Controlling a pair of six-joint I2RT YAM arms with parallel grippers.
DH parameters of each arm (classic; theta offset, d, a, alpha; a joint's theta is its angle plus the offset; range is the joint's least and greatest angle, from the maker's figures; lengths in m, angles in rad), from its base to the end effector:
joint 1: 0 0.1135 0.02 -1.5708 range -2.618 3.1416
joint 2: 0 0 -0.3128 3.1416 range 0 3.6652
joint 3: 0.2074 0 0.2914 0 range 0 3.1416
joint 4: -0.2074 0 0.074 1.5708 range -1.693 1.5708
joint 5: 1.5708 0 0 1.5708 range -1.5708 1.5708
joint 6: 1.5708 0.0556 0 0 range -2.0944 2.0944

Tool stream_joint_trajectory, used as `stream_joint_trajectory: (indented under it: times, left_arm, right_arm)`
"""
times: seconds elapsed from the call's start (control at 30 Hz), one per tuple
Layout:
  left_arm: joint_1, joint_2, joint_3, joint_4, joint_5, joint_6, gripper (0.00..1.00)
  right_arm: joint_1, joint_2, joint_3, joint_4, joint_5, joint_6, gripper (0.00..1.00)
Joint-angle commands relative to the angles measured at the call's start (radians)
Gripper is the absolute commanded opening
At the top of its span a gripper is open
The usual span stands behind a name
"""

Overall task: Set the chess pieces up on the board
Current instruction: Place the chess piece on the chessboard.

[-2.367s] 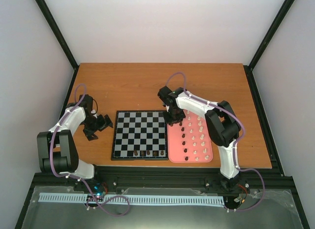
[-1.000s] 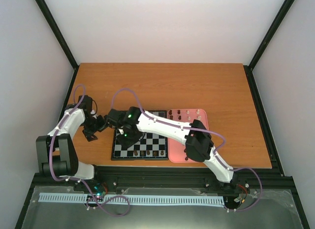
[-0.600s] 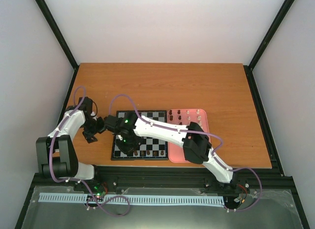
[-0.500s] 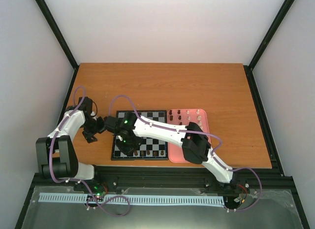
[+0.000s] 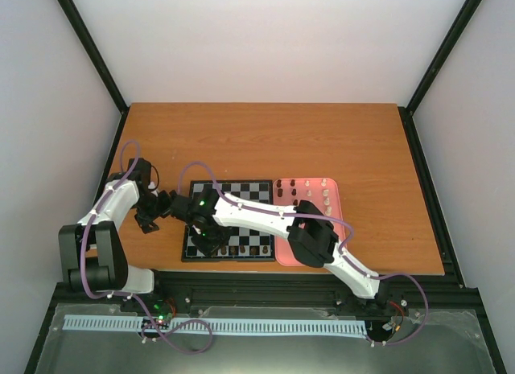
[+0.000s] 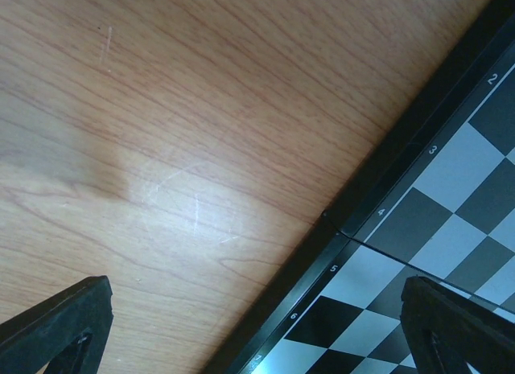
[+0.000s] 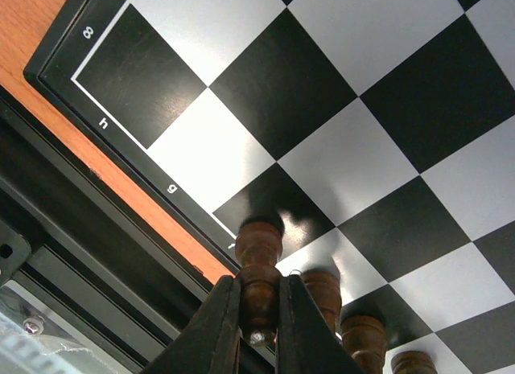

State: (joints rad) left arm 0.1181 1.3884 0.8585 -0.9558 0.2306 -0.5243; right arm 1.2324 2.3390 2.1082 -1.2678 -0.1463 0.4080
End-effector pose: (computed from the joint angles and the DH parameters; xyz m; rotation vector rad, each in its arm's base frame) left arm 0.2503 0.0169 0.2011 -0.9587 2.9295 -0.3761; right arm 0.1710 0.5102 0.2030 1.2393 -2.8141 -0.2349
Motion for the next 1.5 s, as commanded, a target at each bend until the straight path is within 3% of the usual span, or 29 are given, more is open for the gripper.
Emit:
stream_joint_trajectory:
  times: [0.0,0.63,0.77,0.93,1.3,1.47]
  left_arm:
    - [0.011,0.003,0.005,0.023,-0.003,-0.005,1.0]
    - [0.01,0.017,0.003,0.035,0.019,0.004,1.0]
    - [0.01,0.023,0.004,0.036,0.024,0.006,1.0]
    - [0.01,0.027,0.006,0.037,0.025,0.007,1.0]
    - [0.01,0.039,0.013,0.038,0.026,0.008,1.0]
    - [0.01,0.041,0.014,0.038,0.025,0.01,1.0]
  right_arm:
    - [0.01,0.017,0.03,-0.018,0.012,-0.015,0.03]
    - [0.009,0.062,0.069,-0.047,0.032,-0.023,0.04]
    - [0.009,0.064,0.102,-0.05,0.032,-0.023,0.16]
    - [0.009,0.05,0.102,-0.042,0.032,-0.032,0.48]
    - [-0.006,-0.014,0.18,-0.046,0.093,-0.035,0.54]
    - [-0.095,-0.099,0.152,-0.059,0.142,-0.002,0.54]
